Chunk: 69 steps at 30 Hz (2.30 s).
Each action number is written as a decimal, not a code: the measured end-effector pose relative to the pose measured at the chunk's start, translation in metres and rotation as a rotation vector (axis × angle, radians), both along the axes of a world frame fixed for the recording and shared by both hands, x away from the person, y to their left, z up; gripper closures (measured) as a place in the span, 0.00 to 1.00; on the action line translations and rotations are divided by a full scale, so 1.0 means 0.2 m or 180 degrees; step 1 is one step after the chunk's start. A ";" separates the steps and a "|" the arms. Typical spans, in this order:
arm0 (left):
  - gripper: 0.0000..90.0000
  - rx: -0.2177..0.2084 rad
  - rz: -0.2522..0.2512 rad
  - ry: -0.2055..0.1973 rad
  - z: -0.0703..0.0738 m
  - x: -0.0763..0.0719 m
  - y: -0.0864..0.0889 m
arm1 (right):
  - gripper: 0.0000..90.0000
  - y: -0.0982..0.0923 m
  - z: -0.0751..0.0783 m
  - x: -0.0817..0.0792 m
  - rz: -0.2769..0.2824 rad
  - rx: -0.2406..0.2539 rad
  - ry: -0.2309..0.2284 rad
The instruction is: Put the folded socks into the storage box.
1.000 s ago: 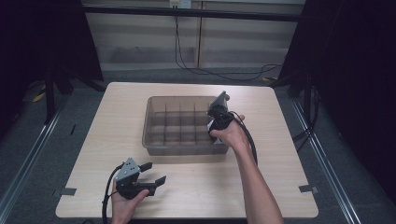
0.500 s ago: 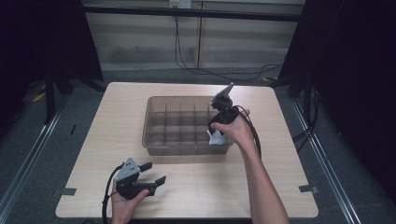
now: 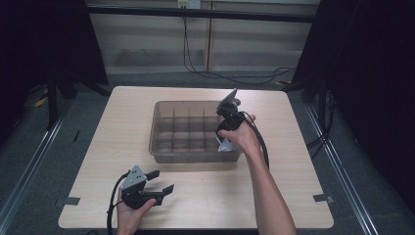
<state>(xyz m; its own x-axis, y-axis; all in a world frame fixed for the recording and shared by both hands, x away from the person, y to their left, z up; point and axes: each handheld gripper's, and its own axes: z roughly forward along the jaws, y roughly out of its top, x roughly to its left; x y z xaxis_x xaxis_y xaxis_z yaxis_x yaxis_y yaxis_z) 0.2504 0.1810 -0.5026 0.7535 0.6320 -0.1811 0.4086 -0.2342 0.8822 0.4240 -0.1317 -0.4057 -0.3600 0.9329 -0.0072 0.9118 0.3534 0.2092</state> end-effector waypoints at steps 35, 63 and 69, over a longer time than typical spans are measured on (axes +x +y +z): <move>0.25 -0.0015 -0.0023 -0.0003 0.00 0.00 0.00 | 0.82 0.02 -0.22 0.01 0.0018 -0.0306 0.0362; 0.27 -0.0053 0.0024 0.0014 0.00 0.00 0.01 | 0.33 -0.17 -0.05 -0.20 0.0292 0.0778 -0.0727; 0.27 -0.0091 0.0032 -0.0023 0.00 -0.01 0.01 | 0.22 -0.23 -0.04 -0.26 0.0224 0.1170 -0.1128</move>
